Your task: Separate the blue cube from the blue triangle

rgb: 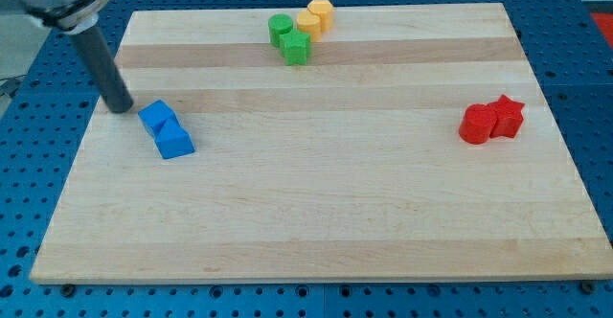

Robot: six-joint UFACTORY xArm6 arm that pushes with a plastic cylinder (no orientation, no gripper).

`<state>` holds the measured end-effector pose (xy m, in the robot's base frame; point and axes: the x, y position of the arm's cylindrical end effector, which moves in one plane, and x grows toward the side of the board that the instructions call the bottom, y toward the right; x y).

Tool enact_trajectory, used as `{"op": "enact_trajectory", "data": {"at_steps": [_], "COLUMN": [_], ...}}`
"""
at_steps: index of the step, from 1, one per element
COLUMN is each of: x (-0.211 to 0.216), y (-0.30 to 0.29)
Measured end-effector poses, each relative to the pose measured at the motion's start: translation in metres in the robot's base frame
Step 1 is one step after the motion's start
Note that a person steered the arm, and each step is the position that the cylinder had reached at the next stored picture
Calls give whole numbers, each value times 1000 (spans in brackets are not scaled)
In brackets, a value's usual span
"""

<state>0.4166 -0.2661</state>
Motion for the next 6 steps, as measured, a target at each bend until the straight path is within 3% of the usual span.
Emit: {"op": "enact_trajectory", "data": {"at_steps": [2, 3, 5, 6], "x": [51, 33, -94, -96], "y": [14, 15, 86, 87]}}
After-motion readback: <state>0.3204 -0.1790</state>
